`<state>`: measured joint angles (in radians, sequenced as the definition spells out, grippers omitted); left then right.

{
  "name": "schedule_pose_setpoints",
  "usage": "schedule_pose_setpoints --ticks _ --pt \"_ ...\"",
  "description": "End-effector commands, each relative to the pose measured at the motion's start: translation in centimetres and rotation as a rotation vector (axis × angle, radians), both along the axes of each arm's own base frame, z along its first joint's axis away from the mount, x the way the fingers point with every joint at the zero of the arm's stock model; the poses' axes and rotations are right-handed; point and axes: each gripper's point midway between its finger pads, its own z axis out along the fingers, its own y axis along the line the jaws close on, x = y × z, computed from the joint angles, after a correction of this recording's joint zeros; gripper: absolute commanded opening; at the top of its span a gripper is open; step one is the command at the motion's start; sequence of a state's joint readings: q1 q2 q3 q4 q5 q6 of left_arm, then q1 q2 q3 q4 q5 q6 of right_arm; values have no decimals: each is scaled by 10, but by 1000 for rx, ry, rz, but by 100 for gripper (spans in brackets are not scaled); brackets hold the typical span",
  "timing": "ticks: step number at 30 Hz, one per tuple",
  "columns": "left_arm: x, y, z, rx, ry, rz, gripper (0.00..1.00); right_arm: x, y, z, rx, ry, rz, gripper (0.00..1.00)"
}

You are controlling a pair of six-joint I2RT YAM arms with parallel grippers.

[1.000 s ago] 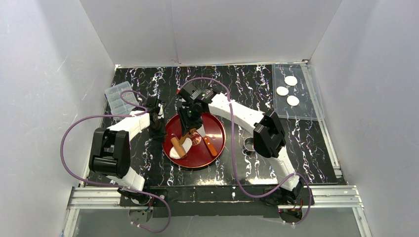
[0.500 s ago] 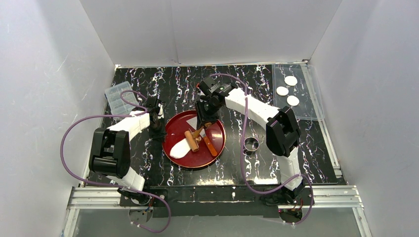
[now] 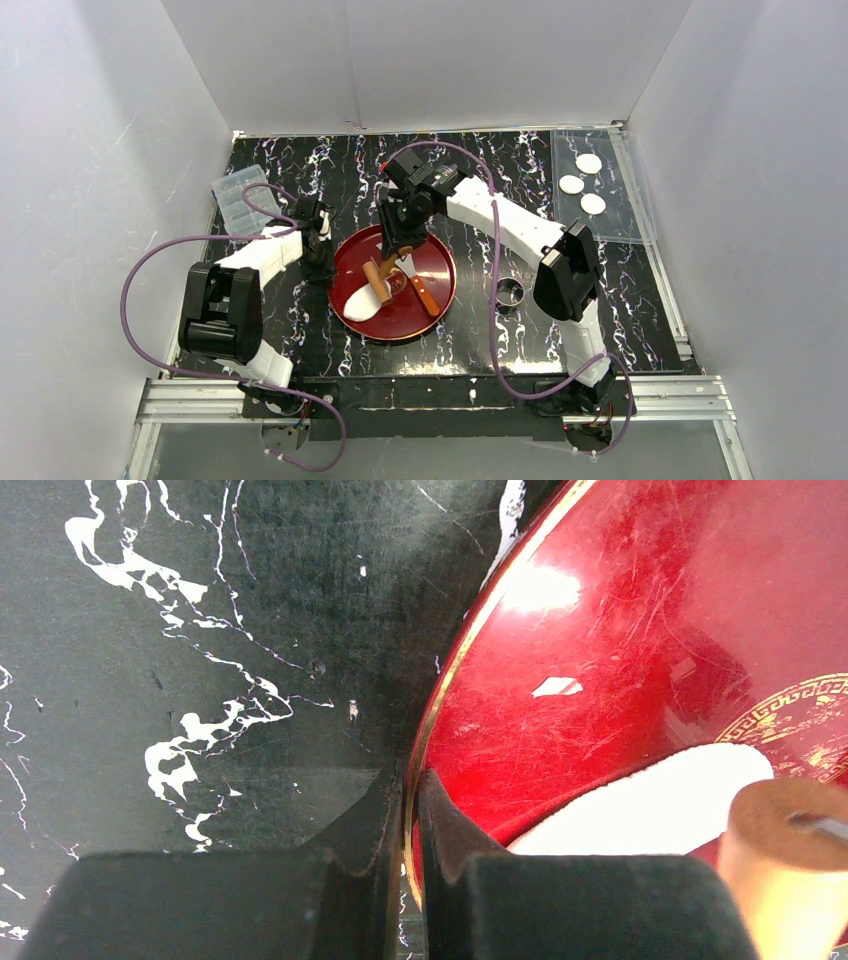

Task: Roll out the dumpling wrappers from the dough

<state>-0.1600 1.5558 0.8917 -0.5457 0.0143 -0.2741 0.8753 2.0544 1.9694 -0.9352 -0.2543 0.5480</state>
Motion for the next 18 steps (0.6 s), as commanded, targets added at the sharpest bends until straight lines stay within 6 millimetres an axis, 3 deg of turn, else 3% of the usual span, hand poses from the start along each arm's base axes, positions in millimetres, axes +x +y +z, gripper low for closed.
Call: schedule_pose_setpoints --ticks 1,12,18 --pt "5 14 10 66 -51 6 0 -24 27 30 131 32 70 1" --pt "3 13 7 60 -35 10 0 -42 41 20 139 67 135 1" --pt "1 13 6 58 -36 9 0 -37 47 -6 83 87 138 1"
